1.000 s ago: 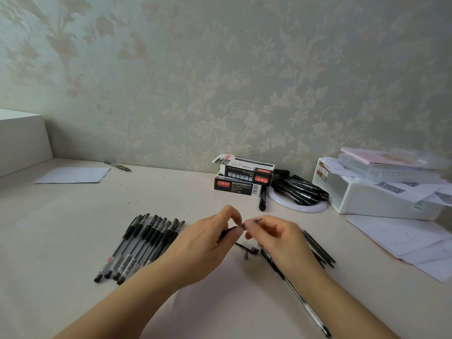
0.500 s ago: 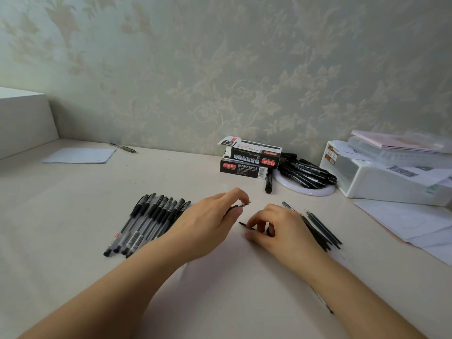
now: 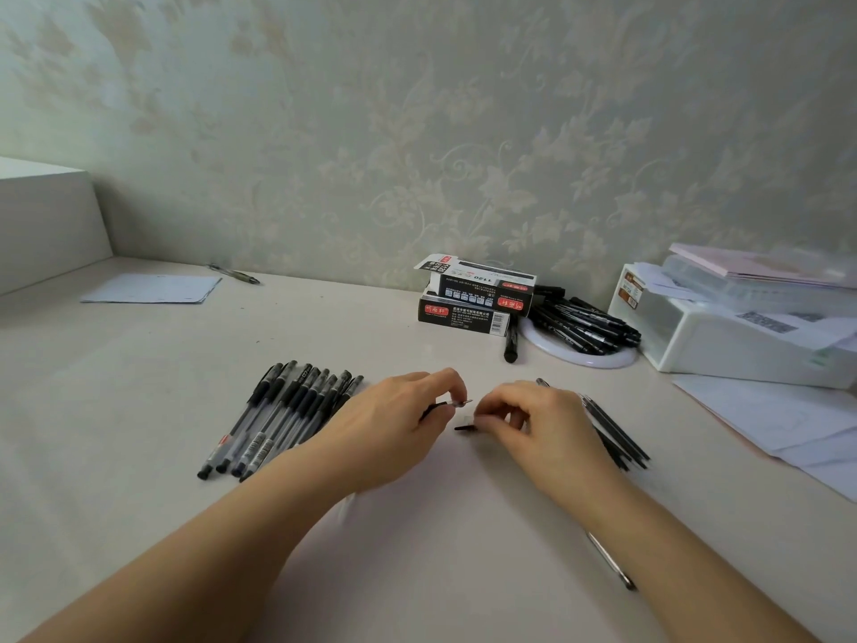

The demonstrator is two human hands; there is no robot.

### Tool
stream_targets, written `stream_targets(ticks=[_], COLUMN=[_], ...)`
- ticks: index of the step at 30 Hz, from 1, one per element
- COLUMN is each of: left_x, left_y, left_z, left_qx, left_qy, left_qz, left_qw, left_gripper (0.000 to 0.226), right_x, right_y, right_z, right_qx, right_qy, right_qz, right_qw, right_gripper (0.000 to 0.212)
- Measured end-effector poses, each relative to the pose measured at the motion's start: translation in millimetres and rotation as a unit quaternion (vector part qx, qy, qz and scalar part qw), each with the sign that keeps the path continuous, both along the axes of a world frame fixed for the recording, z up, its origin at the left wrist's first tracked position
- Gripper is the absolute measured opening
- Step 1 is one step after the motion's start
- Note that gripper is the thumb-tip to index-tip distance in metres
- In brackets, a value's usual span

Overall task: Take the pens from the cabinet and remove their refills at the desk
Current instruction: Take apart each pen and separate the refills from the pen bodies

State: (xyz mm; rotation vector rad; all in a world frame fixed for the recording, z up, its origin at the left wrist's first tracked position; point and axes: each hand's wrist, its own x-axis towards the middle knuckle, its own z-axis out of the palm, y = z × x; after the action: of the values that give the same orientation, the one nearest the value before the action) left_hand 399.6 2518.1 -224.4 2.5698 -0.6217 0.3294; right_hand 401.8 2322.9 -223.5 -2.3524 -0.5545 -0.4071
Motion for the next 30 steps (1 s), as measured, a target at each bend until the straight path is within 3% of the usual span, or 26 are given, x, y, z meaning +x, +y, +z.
stream_targets(ticks=[3, 6, 13, 19, 30], left_x=[-0.4, -2.3, -2.0, -1.5, -2.2], left_y=[-0.4, -2.4, -2.2, -1.7, -3.0], left_z=[2.1, 4.0, 4.7, 5.2, 4.7], left_qx=[-0.006, -0.023, -0.059, -0.071, -0.076], left_qy=[-0.002, -0.009, -0.014, -0.021, -0.034], left_qz=[-0.002, -0.024, -0.049, -0.046, -0.051], left_qw=[1.0, 0.999, 0.997, 0.996, 0.995], left_gripper=[0.01, 0.01, 0.008, 0.009, 0.004], right_x=[1.6, -0.2, -1.1, 0.7, 0.3], right_y=[-0.6, 1.2, 3.5, 0.8, 1.8], right_z=[4.2, 6.2, 5.8, 7.5, 4.5], right_qx=[0.151, 0.217, 0.237, 0.261, 0.251], right_qy=[0.031, 0.078, 0.102, 0.058, 0.103], right_qz=[-0.024, 0.023, 0.068, 0.025, 0.076], right_qw=[0.988, 0.973, 0.964, 0.963, 0.96], right_gripper=[0.006, 0.008, 0.011, 0.013, 0.014])
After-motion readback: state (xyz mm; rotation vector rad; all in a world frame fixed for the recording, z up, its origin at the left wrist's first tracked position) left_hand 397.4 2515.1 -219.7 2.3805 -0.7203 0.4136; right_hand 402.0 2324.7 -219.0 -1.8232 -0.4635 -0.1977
